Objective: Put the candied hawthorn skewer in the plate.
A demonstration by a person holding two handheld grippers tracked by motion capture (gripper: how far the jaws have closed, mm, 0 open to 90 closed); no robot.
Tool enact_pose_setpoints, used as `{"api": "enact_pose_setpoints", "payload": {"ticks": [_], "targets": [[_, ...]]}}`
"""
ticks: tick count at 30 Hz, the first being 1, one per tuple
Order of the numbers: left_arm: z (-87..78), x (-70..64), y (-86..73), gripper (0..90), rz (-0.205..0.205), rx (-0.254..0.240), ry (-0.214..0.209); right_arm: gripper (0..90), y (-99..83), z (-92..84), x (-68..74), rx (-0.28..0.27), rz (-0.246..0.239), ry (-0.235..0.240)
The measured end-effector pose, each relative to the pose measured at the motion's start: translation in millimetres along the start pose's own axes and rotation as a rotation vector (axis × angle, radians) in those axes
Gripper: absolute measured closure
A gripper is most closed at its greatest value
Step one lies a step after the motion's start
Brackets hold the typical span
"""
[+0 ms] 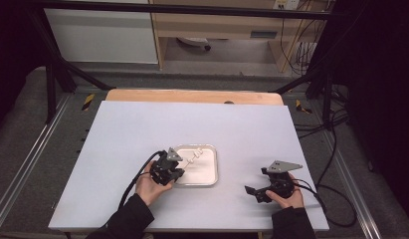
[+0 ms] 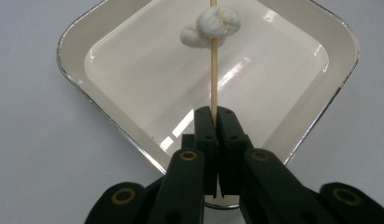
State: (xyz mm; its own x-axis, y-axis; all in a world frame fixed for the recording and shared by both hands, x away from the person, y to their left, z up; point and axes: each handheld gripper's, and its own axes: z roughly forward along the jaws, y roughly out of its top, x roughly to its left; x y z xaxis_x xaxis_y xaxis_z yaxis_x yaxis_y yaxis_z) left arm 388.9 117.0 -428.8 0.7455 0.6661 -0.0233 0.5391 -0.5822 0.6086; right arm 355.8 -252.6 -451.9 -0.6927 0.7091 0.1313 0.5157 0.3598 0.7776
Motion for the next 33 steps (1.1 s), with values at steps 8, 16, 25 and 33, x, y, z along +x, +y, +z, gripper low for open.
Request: {"api": "enact_pose_setpoints", "payload": {"ticks": [8,16,25,33], "targets": [[5.0,-2.4,0.5,88.1,0.001,0.038,0.021,0.9,-0.1,0.7,0.0,-0.001,-0.001,0.0],[5.6,-3.0,1.6,87.3,-0.01,0.044,0.022,0.9,-0.4,1.1,0.9,0.001,0.003,0.003],[1.3,-0.8,1.6,77.9,-0.008,0.011,0.018,0.9,-0.3,0.9,0.9,0.001,0.002,0.001],[-14.0,5.1,-1.8,57.7,-0.001,-0.048,0.013,0.8,0.0,0.3,0.5,-0.002,0.001,0.001]]}}
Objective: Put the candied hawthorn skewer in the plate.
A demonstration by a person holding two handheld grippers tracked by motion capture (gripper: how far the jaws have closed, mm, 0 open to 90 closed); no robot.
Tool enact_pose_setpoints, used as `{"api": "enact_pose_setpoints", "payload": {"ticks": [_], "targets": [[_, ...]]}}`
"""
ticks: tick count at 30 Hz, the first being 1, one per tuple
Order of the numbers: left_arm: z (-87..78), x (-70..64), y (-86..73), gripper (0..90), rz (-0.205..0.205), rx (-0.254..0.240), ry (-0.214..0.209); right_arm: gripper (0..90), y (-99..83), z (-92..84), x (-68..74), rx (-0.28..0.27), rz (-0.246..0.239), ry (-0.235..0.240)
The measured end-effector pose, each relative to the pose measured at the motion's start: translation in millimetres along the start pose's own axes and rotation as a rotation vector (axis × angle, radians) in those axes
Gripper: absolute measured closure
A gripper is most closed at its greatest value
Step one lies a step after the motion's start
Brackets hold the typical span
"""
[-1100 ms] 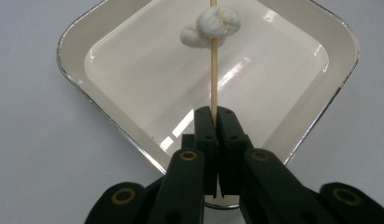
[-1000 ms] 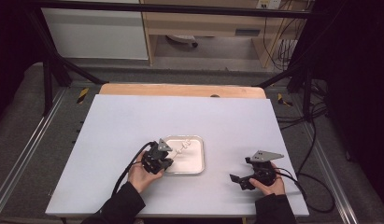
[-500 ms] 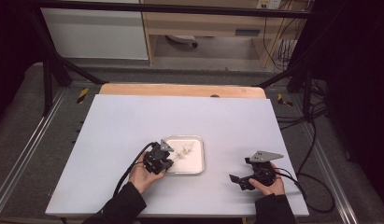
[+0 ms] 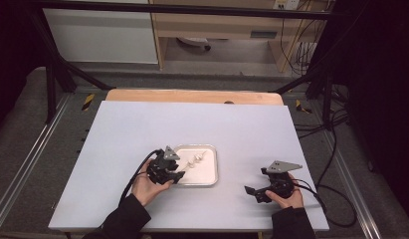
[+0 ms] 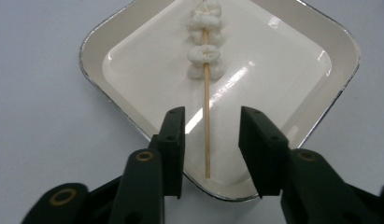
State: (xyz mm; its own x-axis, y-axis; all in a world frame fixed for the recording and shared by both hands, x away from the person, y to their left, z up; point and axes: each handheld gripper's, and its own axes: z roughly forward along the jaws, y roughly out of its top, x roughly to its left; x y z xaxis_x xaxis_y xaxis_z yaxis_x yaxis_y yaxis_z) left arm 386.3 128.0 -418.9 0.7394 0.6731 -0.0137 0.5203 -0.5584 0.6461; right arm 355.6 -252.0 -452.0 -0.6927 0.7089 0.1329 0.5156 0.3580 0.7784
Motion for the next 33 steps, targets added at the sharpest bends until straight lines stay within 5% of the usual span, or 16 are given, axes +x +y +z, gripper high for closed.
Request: {"api": "enact_pose_setpoints", "payload": {"ticks": [7,13,21,33], "targets": [[-14.5,7.7,-7.4,35.3,0.024,-0.033,-0.018,0.7,0.1,-0.6,-0.2,-0.001,0.002,-0.004],[-28.0,16.5,-20.7,24.0,0.001,-0.074,-0.036,0.7,0.3,-1.0,-0.4,-0.006,0.003,-0.005],[-45.9,31.9,-52.1,10.7,-0.024,-0.12,0.016,0.7,0.3,-1.0,-0.4,-0.006,0.006,-0.005],[-55.0,48.6,-98.8,8.4,-0.076,-0.151,0.036,0.7,-0.3,-1.2,0.5,-0.005,0.008,-0.005]]}}
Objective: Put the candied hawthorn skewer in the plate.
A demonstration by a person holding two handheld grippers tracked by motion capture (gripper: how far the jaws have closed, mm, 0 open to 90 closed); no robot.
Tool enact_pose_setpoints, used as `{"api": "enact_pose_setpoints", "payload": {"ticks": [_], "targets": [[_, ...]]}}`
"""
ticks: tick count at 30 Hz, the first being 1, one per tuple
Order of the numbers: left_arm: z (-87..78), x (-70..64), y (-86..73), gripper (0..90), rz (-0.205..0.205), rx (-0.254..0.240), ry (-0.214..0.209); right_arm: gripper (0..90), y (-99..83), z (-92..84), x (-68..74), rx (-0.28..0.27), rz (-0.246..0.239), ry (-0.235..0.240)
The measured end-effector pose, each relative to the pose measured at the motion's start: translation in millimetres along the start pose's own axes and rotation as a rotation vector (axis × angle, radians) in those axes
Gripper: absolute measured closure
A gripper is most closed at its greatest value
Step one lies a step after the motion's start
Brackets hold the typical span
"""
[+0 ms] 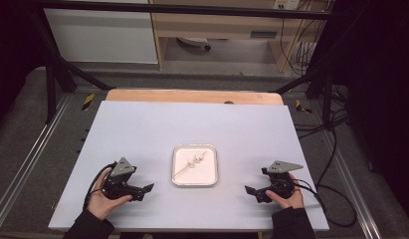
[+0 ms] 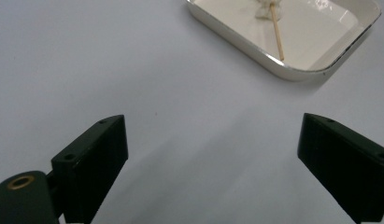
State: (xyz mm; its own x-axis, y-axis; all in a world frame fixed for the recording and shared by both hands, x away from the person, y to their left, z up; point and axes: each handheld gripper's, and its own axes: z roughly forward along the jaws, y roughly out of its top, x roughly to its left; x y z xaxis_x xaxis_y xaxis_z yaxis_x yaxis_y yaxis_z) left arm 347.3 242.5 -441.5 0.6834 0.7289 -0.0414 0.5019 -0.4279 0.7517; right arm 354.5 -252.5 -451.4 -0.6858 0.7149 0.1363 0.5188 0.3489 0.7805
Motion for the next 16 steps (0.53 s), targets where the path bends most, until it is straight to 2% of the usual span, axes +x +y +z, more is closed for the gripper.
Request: {"api": "enact_pose_setpoints", "payload": {"ticks": [6,16], "targets": [[-4.5,4.6,-12.7,8.0,-0.01,-0.018,0.003,0.7,-0.7,-0.4,1.1,0.007,-0.001,0.0],[-3.7,6.4,-14.9,7.9,-0.011,-0.009,-0.003,0.7,-1.6,1.2,1.3,0.02,-0.003,0.004]]}}
